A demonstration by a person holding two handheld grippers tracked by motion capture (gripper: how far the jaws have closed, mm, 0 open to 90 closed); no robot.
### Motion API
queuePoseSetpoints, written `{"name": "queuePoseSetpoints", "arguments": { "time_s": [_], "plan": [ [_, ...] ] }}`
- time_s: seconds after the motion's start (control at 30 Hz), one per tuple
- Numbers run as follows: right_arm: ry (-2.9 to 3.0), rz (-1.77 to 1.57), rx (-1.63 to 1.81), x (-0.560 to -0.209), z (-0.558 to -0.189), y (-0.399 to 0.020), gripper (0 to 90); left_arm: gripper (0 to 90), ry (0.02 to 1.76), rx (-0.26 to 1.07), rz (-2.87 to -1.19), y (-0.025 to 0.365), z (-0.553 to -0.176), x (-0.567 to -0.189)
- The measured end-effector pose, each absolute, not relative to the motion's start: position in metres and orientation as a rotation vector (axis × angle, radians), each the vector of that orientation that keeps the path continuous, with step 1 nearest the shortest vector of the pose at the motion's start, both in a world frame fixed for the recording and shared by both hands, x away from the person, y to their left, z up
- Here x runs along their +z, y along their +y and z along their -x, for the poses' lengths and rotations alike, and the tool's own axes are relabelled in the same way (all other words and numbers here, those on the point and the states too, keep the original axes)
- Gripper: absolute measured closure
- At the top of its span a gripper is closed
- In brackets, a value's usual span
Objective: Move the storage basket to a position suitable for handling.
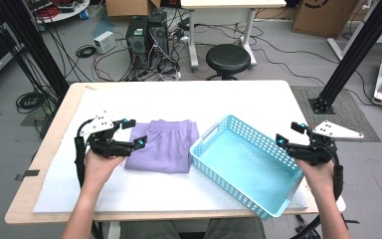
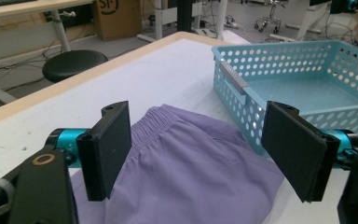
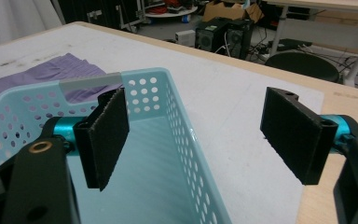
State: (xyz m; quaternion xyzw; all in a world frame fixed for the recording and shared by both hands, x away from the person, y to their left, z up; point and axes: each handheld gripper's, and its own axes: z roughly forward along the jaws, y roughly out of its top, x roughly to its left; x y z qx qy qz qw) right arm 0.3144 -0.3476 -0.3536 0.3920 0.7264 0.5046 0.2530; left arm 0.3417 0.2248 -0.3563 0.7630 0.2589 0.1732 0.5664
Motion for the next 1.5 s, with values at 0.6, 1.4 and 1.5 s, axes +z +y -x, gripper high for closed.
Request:
{"name": "queuePoseSetpoints", "arguments": {
  "time_s": [0.6, 1.4, 1.5],
  "plan": [
    [1.881, -1.076, 1.321, -0.354, -0.26, -0.366, 22.1, 23.4, 0.428, 0.186, -1.812, 0.167, -0.343, -0.368],
    [1.893, -1.161, 1.297, -0.378, -0.161, -0.37, 20.8, 23.3, 0.343, 0.028, -1.954, 0.105, -0.368, -0.413],
    [1.933, -1.163, 1.283, -0.386, -0.155, -0.369, 20.8, 23.3, 0.338, 0.021, -1.958, 0.101, -0.37, -0.416]
  ]
}}
